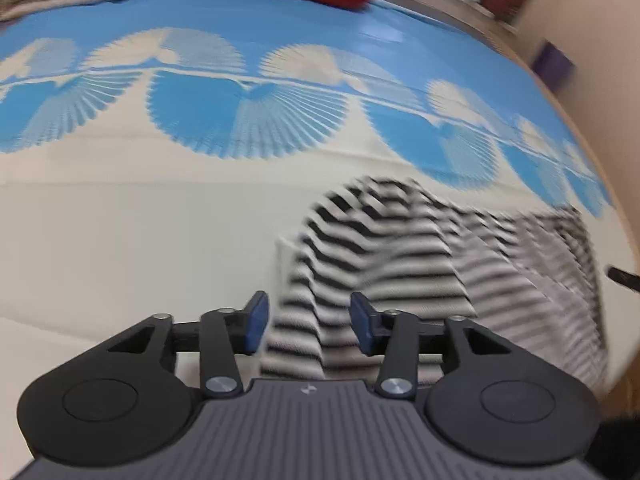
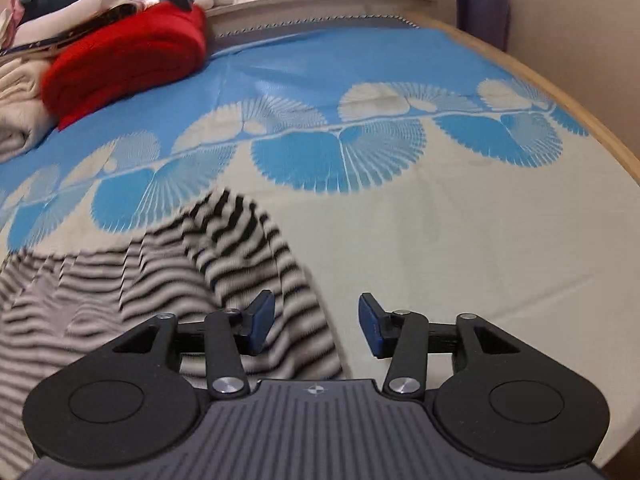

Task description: Fold small clothes

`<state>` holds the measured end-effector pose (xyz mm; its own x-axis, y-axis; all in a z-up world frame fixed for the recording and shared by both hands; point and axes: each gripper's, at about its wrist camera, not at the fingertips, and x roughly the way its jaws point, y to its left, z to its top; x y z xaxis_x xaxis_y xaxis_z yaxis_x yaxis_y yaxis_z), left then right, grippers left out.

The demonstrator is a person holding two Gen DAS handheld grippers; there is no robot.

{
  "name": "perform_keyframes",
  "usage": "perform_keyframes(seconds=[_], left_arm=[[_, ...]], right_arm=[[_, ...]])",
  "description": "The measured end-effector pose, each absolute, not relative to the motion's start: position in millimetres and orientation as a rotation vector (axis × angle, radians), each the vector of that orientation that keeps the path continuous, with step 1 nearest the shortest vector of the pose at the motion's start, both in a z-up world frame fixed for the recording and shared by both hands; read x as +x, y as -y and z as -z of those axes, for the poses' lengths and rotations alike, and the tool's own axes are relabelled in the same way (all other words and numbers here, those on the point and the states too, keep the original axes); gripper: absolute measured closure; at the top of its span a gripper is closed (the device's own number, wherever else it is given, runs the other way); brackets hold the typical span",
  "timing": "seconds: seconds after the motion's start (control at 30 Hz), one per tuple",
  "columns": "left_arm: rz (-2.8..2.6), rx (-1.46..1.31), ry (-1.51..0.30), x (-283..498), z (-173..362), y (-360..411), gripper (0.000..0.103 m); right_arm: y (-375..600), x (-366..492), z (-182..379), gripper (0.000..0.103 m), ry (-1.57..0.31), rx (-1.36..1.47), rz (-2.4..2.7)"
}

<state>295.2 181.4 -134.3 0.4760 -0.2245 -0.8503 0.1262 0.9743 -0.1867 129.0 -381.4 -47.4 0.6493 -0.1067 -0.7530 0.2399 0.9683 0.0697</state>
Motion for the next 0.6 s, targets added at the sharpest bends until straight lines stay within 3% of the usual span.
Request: perform_keyframes(seconds=[0.27, 0.33, 0.37, 0.4, 0.43, 0.53, 0.6], left_arm=[[0.170, -0.097, -1.042, 331, 168, -162, 0.046], [0.164, -0.088, -1.034, 339, 172, -159, 0.050], [0.161, -0.083, -1.019, 342, 172, -158, 0.056], [0.159, -0.076, -0.987, 344, 168, -157, 0.087], [0.159, -0.069, -0.955, 346, 163, -158, 0.103], [0.097, -0.107, -0.783, 343, 141, -168, 0.103], [0.063, -0.134, -0.795, 346, 140, -177, 0.103]], right_arm=[[371, 184, 77, 0.051, -0.934, 0.146, 0.211], [370, 192, 82, 0.071, -0.946, 0.164, 0.194], [370, 195, 82, 0.096, -0.940, 0.168, 0.180], [368, 197, 79, 0.102, -0.913, 0.154, 0.190], [368, 197, 73, 0.102, -0.860, 0.139, 0.218], [379, 191, 49, 0.102, -0.678, 0.210, 0.295], [383, 194, 50, 0.102, -0.695, 0.226, 0.320]])
